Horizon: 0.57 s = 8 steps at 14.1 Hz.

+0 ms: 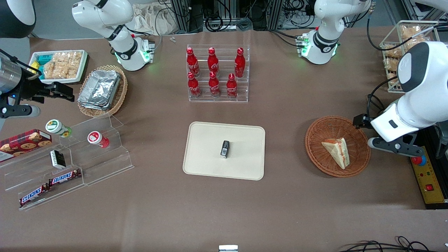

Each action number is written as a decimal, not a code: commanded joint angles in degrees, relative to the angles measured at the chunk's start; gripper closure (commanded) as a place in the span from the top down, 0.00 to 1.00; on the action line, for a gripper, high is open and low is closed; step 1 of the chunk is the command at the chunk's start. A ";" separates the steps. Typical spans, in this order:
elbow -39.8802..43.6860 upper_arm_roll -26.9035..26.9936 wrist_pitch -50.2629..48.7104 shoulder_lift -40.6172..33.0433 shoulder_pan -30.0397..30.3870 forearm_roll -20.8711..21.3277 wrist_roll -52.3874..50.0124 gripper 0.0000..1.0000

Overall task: Place sandwich from basket to tray
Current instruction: 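Lower the open left gripper toward the sandwich in the wicker basket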

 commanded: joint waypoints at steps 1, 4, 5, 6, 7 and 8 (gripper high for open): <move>-2.83 -0.11 5.47 2.02 -0.16 1.35 -12.90 1.00; -11.01 -0.03 16.11 1.40 0.01 1.35 -24.36 1.00; -13.30 -0.03 18.31 1.49 -0.07 1.35 -24.81 1.00; -15.58 0.06 21.38 1.40 -0.08 1.35 -25.43 1.00; -17.61 0.15 24.02 1.49 0.19 1.35 -26.91 1.00; -19.54 0.32 26.22 1.84 0.45 1.44 -27.54 1.00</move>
